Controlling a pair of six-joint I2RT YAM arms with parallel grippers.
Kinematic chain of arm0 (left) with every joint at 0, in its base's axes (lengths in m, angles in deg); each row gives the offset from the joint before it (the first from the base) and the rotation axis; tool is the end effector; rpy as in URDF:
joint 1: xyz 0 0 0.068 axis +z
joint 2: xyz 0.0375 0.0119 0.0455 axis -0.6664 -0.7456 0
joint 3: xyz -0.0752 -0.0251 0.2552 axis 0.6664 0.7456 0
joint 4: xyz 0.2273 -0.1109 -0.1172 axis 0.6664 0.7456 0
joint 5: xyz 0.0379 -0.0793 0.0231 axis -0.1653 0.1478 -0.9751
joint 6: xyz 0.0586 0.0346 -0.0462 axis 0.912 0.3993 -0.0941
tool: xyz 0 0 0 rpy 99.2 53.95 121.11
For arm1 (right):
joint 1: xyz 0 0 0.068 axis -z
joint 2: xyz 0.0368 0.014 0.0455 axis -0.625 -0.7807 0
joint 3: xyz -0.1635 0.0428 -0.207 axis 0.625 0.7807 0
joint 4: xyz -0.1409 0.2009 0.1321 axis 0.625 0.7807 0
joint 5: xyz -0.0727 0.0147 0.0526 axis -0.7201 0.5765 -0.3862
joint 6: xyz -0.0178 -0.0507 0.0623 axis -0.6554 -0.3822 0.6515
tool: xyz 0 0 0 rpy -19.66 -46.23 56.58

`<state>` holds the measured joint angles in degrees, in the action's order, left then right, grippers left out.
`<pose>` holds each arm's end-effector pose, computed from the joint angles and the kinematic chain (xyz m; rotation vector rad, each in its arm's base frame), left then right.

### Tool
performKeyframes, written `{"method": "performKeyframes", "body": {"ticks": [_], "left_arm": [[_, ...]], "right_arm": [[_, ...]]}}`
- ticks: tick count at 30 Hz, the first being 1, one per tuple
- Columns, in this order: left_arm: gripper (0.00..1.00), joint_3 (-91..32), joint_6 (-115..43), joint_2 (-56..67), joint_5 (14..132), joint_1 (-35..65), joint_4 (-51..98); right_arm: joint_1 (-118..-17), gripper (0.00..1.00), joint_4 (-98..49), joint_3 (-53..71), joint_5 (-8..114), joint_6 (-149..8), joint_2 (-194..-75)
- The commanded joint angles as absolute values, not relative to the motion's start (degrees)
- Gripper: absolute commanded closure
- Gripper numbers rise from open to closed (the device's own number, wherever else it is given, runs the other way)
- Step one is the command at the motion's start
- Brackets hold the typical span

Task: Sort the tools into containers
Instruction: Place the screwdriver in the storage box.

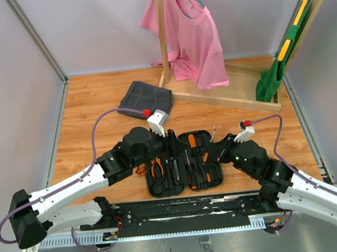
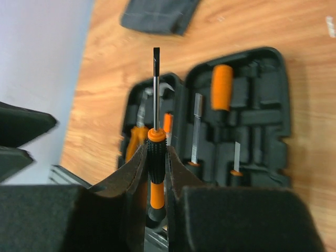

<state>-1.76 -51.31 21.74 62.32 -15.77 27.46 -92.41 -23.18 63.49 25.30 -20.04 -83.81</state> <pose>0.1626 -0.2500 0.2836 0.4864 1.9217 -0.9603 0.1413 0.1515 0.2328 0.3244 1.8650 1.0786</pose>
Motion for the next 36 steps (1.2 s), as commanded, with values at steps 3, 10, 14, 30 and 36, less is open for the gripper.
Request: {"method": "performKeyframes", "body": {"ticks": [3,10,14,30,36], "left_arm": [[0.50,-2.96,-51.22,20.24,60.74,-15.41,28.52],[0.54,-3.37,-51.88,19.13,60.89,-14.73,26.81],[0.55,-3.16,-52.39,18.48,60.68,-14.63,26.34],[0.58,-2.49,-53.66,18.35,60.15,-14.59,25.47],[0.58,-2.16,-54.02,18.39,60.14,-14.63,25.32]], "right_arm": [[-93.09,0.96,-2.23,56.33,24.90,-26.89,-86.02],[-93.08,0.95,6.11,52.20,26.38,-31.16,-93.20],[-93.09,0.96,6.21,52.36,27.76,-31.48,-96.35],[-93.08,0.99,1.20,52.55,29.66,-32.28,-104.38],[-93.13,0.99,0.10,52.43,30.29,-33.26,-107.44]]}}
